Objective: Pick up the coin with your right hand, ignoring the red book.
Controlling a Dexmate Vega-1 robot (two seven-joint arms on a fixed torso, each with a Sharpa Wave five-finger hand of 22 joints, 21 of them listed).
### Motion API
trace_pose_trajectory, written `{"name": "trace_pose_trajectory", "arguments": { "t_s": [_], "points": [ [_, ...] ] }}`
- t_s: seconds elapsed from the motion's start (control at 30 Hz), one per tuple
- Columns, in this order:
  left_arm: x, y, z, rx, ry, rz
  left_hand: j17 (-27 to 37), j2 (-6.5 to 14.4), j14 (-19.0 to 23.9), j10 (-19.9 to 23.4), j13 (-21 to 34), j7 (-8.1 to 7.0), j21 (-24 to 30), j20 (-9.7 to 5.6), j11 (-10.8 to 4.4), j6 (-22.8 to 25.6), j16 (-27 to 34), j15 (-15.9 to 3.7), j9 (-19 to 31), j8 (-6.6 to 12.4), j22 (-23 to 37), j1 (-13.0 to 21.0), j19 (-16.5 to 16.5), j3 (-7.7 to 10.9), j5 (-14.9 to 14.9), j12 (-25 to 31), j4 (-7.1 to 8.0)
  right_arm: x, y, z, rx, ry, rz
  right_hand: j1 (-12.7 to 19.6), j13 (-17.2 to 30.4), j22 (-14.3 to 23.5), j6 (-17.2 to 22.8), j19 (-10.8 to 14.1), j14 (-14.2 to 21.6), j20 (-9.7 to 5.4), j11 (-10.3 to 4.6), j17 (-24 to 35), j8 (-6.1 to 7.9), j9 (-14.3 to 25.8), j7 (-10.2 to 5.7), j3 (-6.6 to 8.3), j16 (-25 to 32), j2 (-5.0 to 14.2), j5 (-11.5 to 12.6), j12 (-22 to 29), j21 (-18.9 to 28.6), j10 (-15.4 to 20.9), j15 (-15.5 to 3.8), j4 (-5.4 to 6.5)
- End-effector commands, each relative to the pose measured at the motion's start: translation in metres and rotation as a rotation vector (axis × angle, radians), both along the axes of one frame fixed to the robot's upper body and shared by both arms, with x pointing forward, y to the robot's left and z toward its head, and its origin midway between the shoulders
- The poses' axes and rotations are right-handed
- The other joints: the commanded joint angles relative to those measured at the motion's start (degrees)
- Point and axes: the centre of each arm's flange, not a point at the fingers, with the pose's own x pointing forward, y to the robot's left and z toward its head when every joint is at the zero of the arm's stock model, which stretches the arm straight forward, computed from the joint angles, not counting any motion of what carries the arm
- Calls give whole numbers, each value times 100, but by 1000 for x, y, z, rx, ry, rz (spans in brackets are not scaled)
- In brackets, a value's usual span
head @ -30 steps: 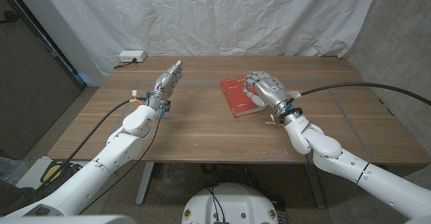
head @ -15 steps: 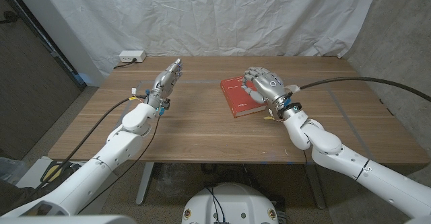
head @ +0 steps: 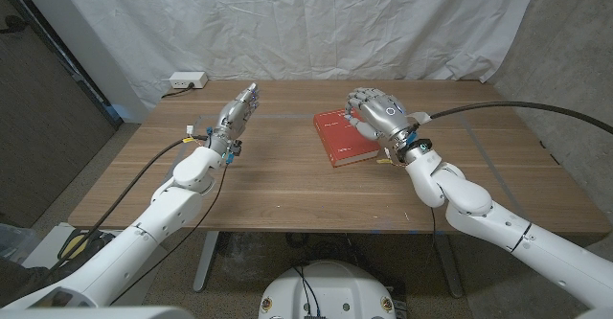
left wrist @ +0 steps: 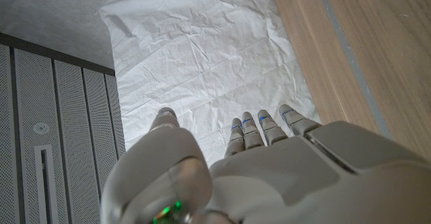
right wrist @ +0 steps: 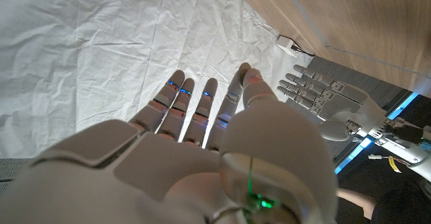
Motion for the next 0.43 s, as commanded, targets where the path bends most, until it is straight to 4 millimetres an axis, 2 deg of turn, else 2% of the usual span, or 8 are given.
{"name": "trace_pose_trajectory", "arguments": {
  "t_s": [0.03, 0.17, 0.43],
  "points": [
    [-7, 0, -2, -1, 0, 17, 5, 5, 26, 45, 19, 22, 10, -141, 9, 8, 7, -23, 10, 11, 13, 51, -17, -3, 1, 18, -30, -7, 0, 17, 15, 8, 25, -24, 21, 4, 368, 81, 72, -380, 3, 5, 104, 9, -276, 26, 19, 19, 29, 17, 46, 33, -581, -6],
    [-7, -1, -4, -5, -1, 12, 5, 6, 27, 49, 19, 16, 11, -139, 29, 15, 7, -31, 10, 14, 14, 56, -17, -4, -1, 19, -33, -9, 0, 21, 32, 5, 31, -27, 21, 1, 371, 87, 69, -383, -2, 5, 111, -3, -270, 28, 14, 22, 28, 13, 52, 33, -582, -6],
    [-7, 1, -11, -12, 5, 5, 5, 9, 26, 63, 19, 4, 11, -138, -30, 20, 5, -62, 10, 16, 16, 72, -22, -4, -5, 23, -43, -9, 3, 20, 37, -1, 37, -34, 22, -8, 358, 82, 71, -374, 16, 4, 139, -10, -268, 35, 4, 26, 26, -5, 61, 17, -576, -6]
  ]
}}
